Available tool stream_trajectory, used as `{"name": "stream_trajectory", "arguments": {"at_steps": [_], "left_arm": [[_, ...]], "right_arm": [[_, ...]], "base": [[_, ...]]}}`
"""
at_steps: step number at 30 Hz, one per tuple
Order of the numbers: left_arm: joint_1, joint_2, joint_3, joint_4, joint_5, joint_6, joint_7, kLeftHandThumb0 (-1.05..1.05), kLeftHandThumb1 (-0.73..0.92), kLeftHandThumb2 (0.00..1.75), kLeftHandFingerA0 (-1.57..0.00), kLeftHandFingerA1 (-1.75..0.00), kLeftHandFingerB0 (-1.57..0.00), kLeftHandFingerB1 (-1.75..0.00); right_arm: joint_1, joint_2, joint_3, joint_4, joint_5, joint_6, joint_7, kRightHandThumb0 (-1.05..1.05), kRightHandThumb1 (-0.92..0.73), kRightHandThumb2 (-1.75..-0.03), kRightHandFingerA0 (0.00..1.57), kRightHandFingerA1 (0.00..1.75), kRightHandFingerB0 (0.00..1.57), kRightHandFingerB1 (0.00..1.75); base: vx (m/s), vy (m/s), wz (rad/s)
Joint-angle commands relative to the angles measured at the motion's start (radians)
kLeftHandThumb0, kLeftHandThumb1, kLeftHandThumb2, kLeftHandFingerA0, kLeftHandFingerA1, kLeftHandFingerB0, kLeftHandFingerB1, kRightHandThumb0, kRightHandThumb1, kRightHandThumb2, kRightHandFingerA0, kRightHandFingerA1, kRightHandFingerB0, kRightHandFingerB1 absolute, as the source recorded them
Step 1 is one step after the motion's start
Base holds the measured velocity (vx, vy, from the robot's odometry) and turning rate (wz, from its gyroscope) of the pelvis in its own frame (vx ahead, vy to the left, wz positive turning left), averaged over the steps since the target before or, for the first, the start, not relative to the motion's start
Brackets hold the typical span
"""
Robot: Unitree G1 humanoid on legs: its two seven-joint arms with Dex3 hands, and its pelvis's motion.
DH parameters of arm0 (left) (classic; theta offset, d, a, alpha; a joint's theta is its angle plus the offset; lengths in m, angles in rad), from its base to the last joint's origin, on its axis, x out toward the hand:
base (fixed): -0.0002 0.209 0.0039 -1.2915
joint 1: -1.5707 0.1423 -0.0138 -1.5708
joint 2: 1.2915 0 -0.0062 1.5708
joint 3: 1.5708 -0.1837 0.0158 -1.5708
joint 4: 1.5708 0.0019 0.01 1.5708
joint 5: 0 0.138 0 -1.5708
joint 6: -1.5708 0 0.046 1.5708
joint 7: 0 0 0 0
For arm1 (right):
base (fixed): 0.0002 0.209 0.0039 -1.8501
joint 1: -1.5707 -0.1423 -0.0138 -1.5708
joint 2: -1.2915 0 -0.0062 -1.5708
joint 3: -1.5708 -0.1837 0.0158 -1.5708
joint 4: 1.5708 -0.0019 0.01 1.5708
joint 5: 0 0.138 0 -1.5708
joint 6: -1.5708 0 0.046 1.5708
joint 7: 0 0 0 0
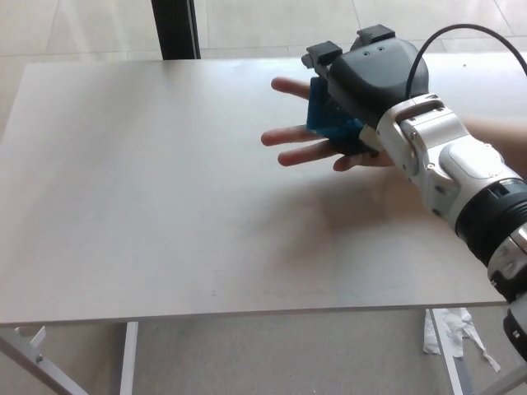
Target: The robot uses its right hand to pick up a cube kept in the middle of the desk infront of it and hands it to a person
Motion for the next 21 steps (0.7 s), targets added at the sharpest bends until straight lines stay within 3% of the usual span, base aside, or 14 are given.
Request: {"name": "stream_trajectory", "arguments": {"at_steps": [1, 2, 3, 4, 5, 6, 8, 12, 18, 21], "left_arm": [[0.017, 0.013, 0.004, 0.003, 0.000, -0.017, 0.012, -0.66, 0.78, 0.63, -0.62, -0.53, -0.54, -0.44], [0.019, 0.013, 0.005, 0.004, 0.000, -0.015, 0.015, -0.66, 0.78, 0.63, -0.62, -0.53, -0.54, -0.44], [0.024, 0.014, 0.004, 0.003, 0.001, -0.019, 0.009, -0.67, 0.79, 0.64, -0.60, -0.53, -0.53, -0.44], [0.023, 0.014, 0.004, 0.003, 0.000, -0.014, 0.011, -0.66, 0.78, 0.63, -0.60, -0.52, -0.52, -0.43], [0.023, 0.013, 0.004, 0.005, 0.002, -0.014, 0.014, -0.66, 0.79, 0.64, -0.59, -0.50, -0.52, -0.42], [0.024, 0.011, 0.005, 0.006, 0.001, -0.016, 0.015, -0.67, 0.79, 0.64, -0.60, -0.51, -0.53, -0.43], [0.029, 0.008, 0.004, 0.007, 0.002, -0.024, 0.018, -0.67, 0.79, 0.64, -0.62, -0.53, -0.56, -0.44], [0.030, 0.010, 0.006, 0.005, -0.001, -0.022, 0.009, -0.65, 0.79, 0.63, -0.57, -0.49, -0.49, -0.42], [0.031, 0.014, 0.008, 0.004, -0.003, -0.024, 0.008, -0.67, 0.79, 0.63, -0.61, -0.52, -0.54, -0.43], [0.026, 0.016, 0.004, 0.007, 0.003, -0.018, 0.015, -0.67, 0.79, 0.63, -0.61, -0.49, -0.53, -0.42]], "right_arm": [[-0.170, -0.020, 0.073, -0.088, -0.019, 0.183, 0.748, -0.78, -0.43, -0.94, 0.01, 0.42, 0.07, 0.16], [-0.162, -0.024, 0.067, -0.107, -0.011, 0.191, 0.761, -0.78, -0.43, -0.94, 0.01, 0.42, 0.07, 0.16], [-0.163, -0.027, 0.075, -0.112, -0.013, 0.184, 0.791, -0.97, -0.54, -0.57, 0.00, 0.56, 0.00, 0.28], [-0.162, -0.029, 0.081, -0.116, -0.019, 0.185, 0.804, -0.80, -0.43, -0.94, 0.02, 0.41, 0.06, 0.09], [-0.170, -0.033, 0.087, -0.113, -0.017, 0.174, 0.848, -0.90, -0.49, -0.97, 0.00, 0.34, 0.00, 0.00], [-0.172, -0.038, 0.087, -0.118, -0.013, 0.170, 0.869, -0.87, -0.44, -0.94, 0.00, 0.27, 0.00, 0.04], [-0.167, -0.054, 0.066, -0.147, 0.009, 0.180, 0.897, -0.81, -0.43, -0.96, 0.00, 0.29, 0.00, 0.03], [-0.180, -0.084, -0.010, -0.176, 0.094, 0.214, 0.963, -0.88, -0.50, -0.98, 0.00, 0.20, 0.00, 0.00], [-0.164, -0.279, -0.168, -0.503, 0.209, 0.296, 1.083, -0.93, -0.53, -0.93, 0.00, 0.15, 0.00, 0.00], [-0.086, -0.360, -0.268, -0.669, 0.242, 0.291, 1.013, -0.81, -0.46, -0.89, 0.00, 0.16, 0.00, 0.11]], "base": [[0.00, 0.000, 0.00], [0.00, 0.000, 0.00], [0.00, 0.000, 0.00], [0.00, 0.000, 0.00], [0.00, 0.000, 0.00], [0.00, 0.000, 0.00], [0.00, 0.000, 0.00], [0.00, 0.000, 0.00], [0.00, 0.000, 0.00], [0.00, 0.000, 0.00]]}}
